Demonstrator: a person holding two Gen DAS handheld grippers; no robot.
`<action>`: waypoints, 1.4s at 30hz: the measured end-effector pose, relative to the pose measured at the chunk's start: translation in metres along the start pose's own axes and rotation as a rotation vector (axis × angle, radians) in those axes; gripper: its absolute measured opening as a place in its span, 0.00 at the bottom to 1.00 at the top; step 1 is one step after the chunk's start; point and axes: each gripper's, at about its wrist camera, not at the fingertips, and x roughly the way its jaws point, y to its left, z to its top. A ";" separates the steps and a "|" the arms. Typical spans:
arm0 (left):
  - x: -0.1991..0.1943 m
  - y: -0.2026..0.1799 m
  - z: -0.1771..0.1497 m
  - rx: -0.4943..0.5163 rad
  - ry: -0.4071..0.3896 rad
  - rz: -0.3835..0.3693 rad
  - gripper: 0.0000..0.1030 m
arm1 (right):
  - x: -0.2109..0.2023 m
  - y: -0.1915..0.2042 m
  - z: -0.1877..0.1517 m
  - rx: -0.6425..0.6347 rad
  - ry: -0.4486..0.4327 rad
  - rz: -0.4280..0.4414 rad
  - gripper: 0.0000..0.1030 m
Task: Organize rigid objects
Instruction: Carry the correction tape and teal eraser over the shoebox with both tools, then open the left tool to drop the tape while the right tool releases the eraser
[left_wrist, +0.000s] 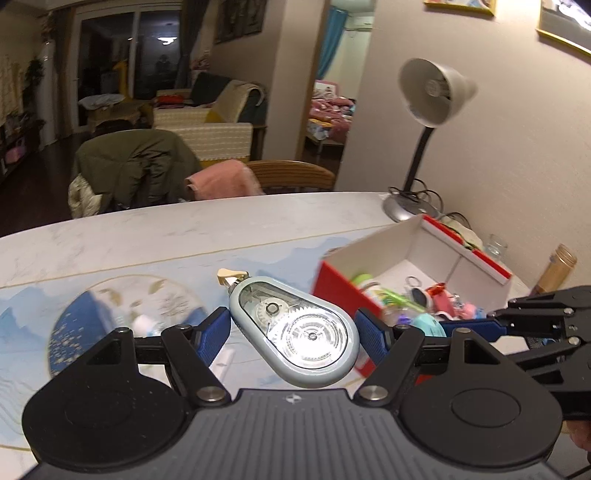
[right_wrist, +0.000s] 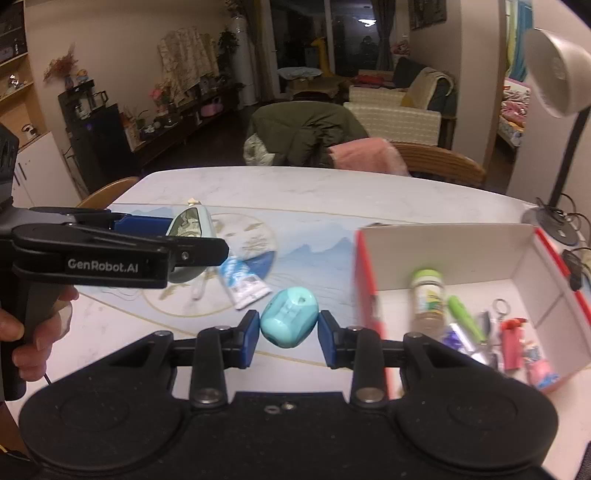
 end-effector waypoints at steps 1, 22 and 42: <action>0.002 -0.008 0.001 0.010 0.001 -0.005 0.72 | -0.003 -0.007 -0.001 0.007 -0.003 -0.004 0.32; 0.086 -0.141 0.007 0.199 0.109 -0.046 0.72 | -0.007 -0.163 -0.004 0.085 0.007 -0.135 0.32; 0.171 -0.171 0.010 0.232 0.289 0.011 0.72 | 0.086 -0.227 0.017 0.038 0.177 -0.140 0.32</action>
